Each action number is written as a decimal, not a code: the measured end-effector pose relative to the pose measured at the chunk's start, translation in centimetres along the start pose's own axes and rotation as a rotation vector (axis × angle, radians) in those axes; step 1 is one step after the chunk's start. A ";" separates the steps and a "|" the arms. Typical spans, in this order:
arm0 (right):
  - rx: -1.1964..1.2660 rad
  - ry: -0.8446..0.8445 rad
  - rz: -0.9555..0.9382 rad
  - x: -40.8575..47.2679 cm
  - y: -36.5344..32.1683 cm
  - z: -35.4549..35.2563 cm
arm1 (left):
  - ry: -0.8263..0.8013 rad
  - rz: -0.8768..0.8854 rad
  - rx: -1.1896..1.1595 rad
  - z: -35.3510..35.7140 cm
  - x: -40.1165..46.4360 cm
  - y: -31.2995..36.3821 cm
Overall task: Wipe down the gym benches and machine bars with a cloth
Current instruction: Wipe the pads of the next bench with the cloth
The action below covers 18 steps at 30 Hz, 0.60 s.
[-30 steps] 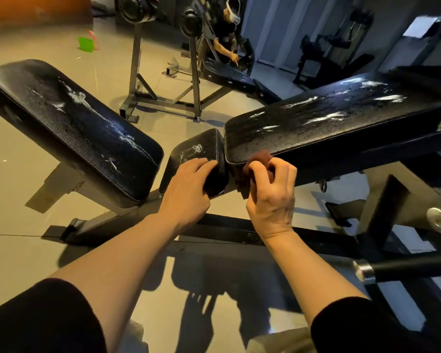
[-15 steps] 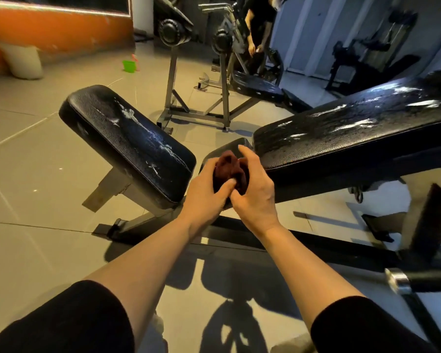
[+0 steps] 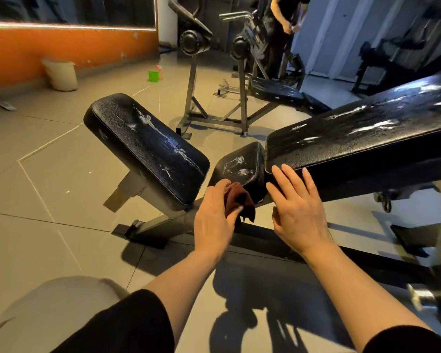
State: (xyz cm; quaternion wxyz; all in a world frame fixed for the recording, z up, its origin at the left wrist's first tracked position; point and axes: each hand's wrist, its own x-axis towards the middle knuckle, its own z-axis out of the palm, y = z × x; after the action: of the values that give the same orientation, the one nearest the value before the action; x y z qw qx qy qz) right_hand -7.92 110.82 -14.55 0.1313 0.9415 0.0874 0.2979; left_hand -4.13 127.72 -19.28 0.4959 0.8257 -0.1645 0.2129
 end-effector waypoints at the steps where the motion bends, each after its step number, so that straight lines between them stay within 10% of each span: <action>1: -0.009 -0.042 -0.021 -0.2 0.2 0.1 | 0.017 0.022 0.013 0.8 -0.2 -0.1; 9: -0.030 -0.112 -0.034 -0.4 0.7 0.4 | 0.149 0.063 0.202 5.4 -0.5 -1.1; 14: -0.024 -0.086 -0.045 -0.5 0.9 0.9 | 0.256 -0.274 0.144 5.7 -2.9 -3.7; 18: -0.032 -0.082 -0.020 -0.1 0.6 1.3 | 0.259 -0.010 0.137 5.7 -1.3 -2.2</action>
State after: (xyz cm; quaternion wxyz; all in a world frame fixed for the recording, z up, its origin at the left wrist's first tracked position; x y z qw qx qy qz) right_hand -7.20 109.99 -15.40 0.1527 0.9497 0.0867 0.2593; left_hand -3.14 123.70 -24.02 0.4565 0.8240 -0.0804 0.3258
